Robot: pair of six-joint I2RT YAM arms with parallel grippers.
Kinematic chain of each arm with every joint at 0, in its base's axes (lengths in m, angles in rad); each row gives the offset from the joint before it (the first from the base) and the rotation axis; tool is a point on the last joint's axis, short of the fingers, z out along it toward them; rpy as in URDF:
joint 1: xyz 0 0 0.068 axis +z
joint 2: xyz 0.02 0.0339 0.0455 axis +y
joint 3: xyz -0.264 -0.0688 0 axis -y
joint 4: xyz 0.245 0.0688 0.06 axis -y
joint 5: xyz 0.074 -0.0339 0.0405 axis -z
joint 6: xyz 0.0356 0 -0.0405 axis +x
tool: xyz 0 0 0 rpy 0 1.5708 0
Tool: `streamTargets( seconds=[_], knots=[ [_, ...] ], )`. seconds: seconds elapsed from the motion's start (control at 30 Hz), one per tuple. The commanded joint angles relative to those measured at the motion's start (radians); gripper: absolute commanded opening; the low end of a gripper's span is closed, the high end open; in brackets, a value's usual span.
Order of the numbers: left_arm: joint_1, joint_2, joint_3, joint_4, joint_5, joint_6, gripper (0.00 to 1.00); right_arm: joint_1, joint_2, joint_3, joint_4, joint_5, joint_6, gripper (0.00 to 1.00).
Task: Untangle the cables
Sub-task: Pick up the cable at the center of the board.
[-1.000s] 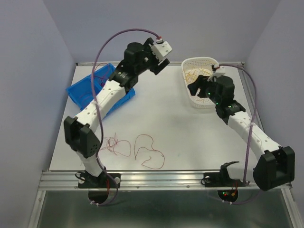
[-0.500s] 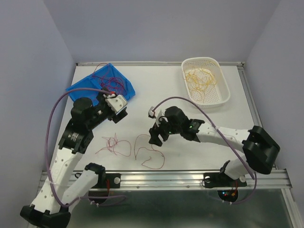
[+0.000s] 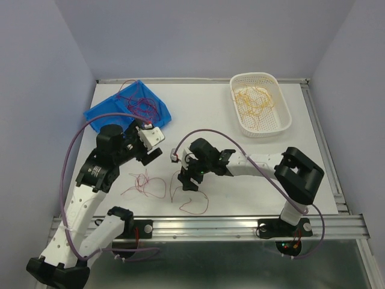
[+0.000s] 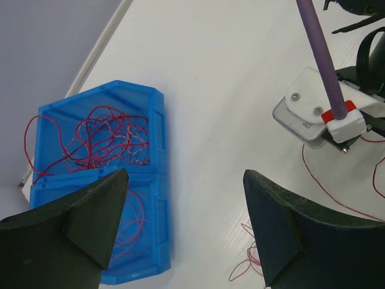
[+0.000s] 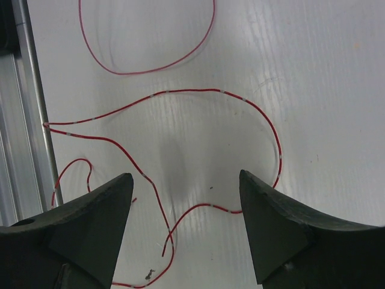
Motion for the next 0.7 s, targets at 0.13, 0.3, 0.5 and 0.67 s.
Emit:
streamTargets(
  seconds=[0.13, 0.3, 0.5, 0.67],
  knots=[
    [0.007, 0.018, 0.069, 0.024, -0.023, -0.025, 0.87, 0.016, 0.110, 0.123, 0.008, -0.036, -0.055, 0.68],
    [0.010, 0.022, 0.074, 0.105, -0.200, -0.127, 0.87, 0.015, 0.100, 0.163, 0.008, -0.013, -0.086, 0.01],
    [0.032, 0.008, 0.040, 0.223, -0.355, -0.175, 0.87, -0.039, 0.092, 0.329, 0.022, 0.099, -0.028, 0.00],
    [0.035, 0.021, 0.042, 0.303, -0.549, -0.203, 0.87, -0.112, 0.144, 0.615, 0.051, 0.136, 0.043, 0.01]
  ],
)
